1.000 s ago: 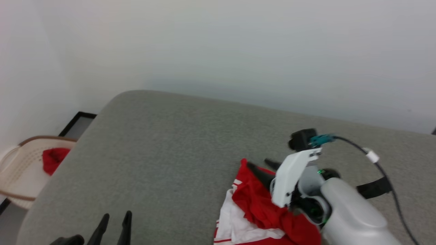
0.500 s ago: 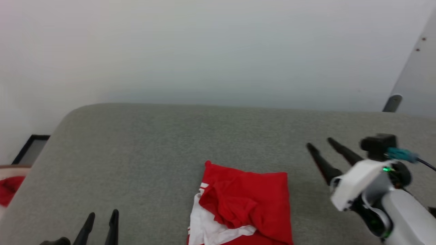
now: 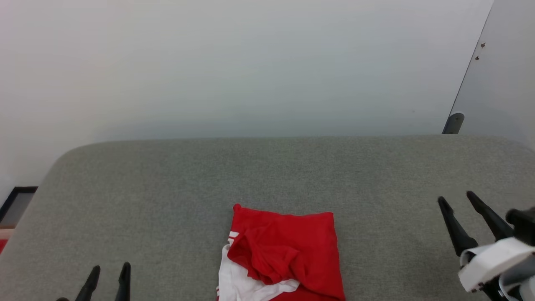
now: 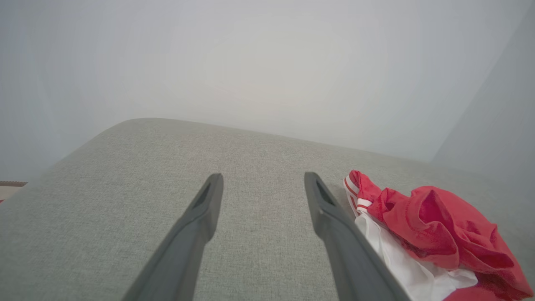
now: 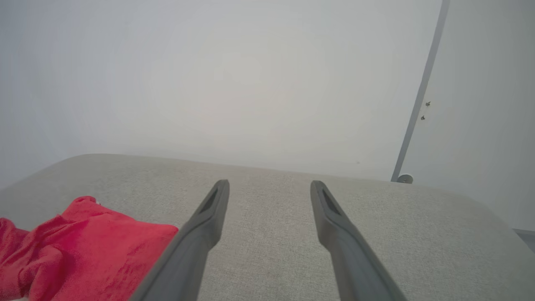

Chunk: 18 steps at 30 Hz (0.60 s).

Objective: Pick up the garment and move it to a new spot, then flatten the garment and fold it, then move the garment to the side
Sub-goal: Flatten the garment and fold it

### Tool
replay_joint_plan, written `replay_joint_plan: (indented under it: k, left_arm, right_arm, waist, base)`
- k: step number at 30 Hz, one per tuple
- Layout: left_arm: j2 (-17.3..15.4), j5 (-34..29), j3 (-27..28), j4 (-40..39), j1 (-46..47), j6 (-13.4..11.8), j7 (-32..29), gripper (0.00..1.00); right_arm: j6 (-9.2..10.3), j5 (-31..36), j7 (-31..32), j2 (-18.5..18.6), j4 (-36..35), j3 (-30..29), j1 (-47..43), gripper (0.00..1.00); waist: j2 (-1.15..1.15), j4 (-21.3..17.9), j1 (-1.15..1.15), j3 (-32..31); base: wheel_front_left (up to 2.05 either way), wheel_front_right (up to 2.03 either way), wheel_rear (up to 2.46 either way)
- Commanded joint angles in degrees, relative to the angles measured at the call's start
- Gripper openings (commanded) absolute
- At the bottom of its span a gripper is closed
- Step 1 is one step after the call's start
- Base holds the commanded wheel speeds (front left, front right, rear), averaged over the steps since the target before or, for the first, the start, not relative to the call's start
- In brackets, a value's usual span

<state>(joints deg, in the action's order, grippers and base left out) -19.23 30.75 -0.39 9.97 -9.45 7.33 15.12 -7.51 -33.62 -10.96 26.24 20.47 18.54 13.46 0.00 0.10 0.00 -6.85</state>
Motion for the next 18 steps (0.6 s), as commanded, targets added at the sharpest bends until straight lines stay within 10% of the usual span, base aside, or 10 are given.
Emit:
replay_joint_plan:
  k: [1,18]
  left_arm:
    - [-0.3,-0.4,0.3,-0.3,-0.6,0.2,0.0,1.0]
    - [-1.5,-1.7,1.5,-1.2,-1.4,0.2,0.0,1.0]
  right_arm:
    - [0.04,1.1,-0.9,0.0,-0.3,-1.5,-1.9,1.0]
    - [0.04,5.3,-3.2,-2.4,-3.2,-11.9,-11.8,1.0]
  waist:
    - [0.0,-0.1,0.0,-0.3]
    - [0.0,0.1,0.0,-1.5]
  base:
    - [0.0,0.0,0.0]
    - [0.0,0.0,0.0]
